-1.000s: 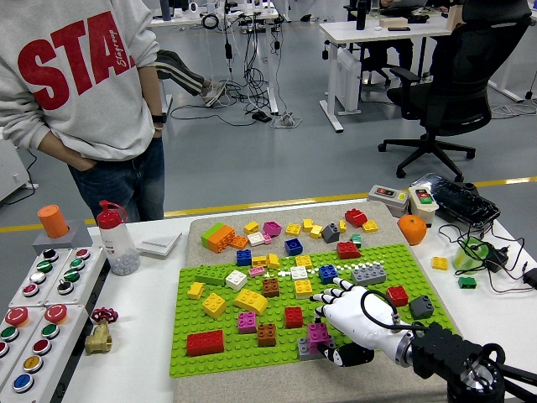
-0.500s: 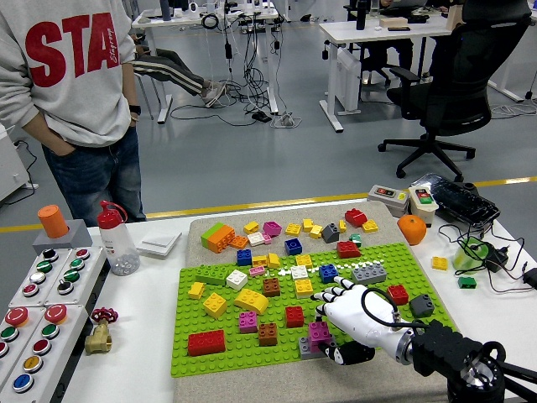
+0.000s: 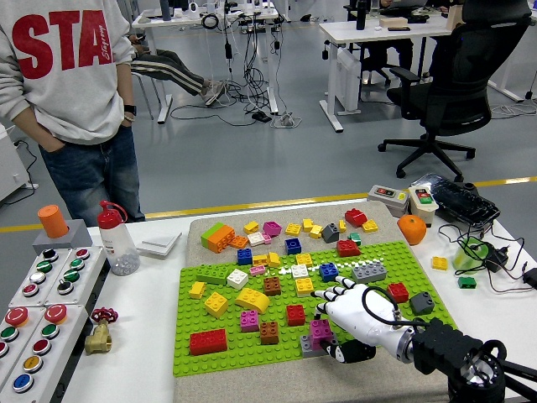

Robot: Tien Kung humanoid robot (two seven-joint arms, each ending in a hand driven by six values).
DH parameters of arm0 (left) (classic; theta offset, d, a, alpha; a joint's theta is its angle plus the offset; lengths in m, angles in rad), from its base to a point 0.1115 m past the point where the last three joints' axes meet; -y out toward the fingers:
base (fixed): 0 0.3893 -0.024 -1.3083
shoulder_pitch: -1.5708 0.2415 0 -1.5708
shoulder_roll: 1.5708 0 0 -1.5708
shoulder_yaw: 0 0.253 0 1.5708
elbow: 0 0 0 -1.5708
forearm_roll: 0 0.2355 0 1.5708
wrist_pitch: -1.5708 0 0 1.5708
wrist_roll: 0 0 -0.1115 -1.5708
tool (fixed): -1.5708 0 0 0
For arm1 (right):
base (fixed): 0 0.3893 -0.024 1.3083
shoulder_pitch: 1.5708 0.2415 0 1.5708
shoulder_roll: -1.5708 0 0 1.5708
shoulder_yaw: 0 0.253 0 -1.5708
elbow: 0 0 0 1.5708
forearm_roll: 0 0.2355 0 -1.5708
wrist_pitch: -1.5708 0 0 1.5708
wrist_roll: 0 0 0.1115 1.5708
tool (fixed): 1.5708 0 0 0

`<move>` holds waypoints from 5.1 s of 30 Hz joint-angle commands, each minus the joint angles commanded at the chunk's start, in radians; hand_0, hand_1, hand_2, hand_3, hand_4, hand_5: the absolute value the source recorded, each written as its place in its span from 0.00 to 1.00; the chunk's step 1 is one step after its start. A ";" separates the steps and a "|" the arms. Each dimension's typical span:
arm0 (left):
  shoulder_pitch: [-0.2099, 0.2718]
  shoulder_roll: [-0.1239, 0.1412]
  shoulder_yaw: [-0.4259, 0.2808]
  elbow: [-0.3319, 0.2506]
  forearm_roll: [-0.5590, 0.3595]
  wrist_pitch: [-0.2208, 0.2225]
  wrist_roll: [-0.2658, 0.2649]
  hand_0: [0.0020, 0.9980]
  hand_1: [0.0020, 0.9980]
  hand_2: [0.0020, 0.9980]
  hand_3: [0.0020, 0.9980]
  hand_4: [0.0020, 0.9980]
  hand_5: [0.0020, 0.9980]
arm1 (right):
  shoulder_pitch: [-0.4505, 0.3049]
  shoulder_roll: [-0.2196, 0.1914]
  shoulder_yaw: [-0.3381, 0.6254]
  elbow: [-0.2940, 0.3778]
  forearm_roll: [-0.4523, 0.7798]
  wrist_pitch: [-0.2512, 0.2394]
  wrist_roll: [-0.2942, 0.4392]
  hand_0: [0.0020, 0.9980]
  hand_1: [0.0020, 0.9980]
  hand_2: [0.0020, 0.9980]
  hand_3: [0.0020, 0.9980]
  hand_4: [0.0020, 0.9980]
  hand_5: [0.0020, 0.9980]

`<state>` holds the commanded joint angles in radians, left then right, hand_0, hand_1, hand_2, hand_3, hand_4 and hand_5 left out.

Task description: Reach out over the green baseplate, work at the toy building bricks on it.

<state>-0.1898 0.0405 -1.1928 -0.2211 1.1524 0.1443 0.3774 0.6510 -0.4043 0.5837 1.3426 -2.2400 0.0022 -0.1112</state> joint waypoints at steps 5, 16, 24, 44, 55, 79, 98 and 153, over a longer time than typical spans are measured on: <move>-0.001 0.001 0.000 0.000 0.001 0.000 0.001 0.66 0.61 0.62 0.44 0.36 1.00 | 0.001 0.000 0.003 0.002 0.001 0.002 0.001 1.00 0.91 0.97 0.76 0.62 0.42; -0.004 0.002 -0.002 0.001 0.000 0.001 -0.001 0.66 0.61 0.62 0.44 0.36 1.00 | 0.004 -0.001 0.011 0.002 0.002 0.008 0.003 1.00 0.92 0.97 0.76 0.64 0.43; -0.005 0.002 -0.001 0.001 -0.001 0.002 -0.001 0.66 0.61 0.62 0.44 0.36 1.00 | 0.002 -0.003 0.013 0.006 0.001 0.015 0.005 1.00 0.92 0.97 0.77 0.66 0.44; -0.009 0.003 -0.002 0.001 -0.001 0.002 0.000 0.66 0.61 0.62 0.44 0.36 1.00 | -0.009 -0.021 0.021 0.037 -0.002 0.030 0.000 1.00 0.92 0.97 0.76 0.68 0.45; -0.010 0.002 -0.001 0.001 -0.002 0.003 -0.001 0.66 0.61 0.62 0.44 0.36 1.00 | -0.014 -0.027 0.027 0.051 -0.010 0.030 -0.007 1.00 0.92 0.97 0.76 0.68 0.45; -0.006 0.002 0.000 0.001 -0.002 0.001 0.000 0.66 0.61 0.62 0.44 0.36 1.00 | -0.029 -0.041 0.032 0.076 -0.012 0.039 -0.013 1.00 0.92 0.97 0.76 0.68 0.45; -0.006 0.001 0.002 0.001 -0.003 -0.001 0.000 0.66 0.61 0.62 0.44 0.36 1.00 | -0.036 -0.048 0.039 0.091 -0.015 0.043 -0.016 1.00 0.92 0.97 0.76 0.68 0.45; -0.002 -0.001 0.003 0.000 0.005 -0.009 0.005 0.66 0.62 0.62 0.45 0.36 1.00 | -0.101 -0.097 0.076 0.183 0.001 -0.041 0.015 0.91 0.81 0.83 0.72 0.64 0.44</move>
<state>-0.1916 0.0396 -1.1899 -0.2209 1.1576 0.1351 0.3821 0.5498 -0.5012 0.6601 1.5258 -2.2391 -0.0387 -0.0961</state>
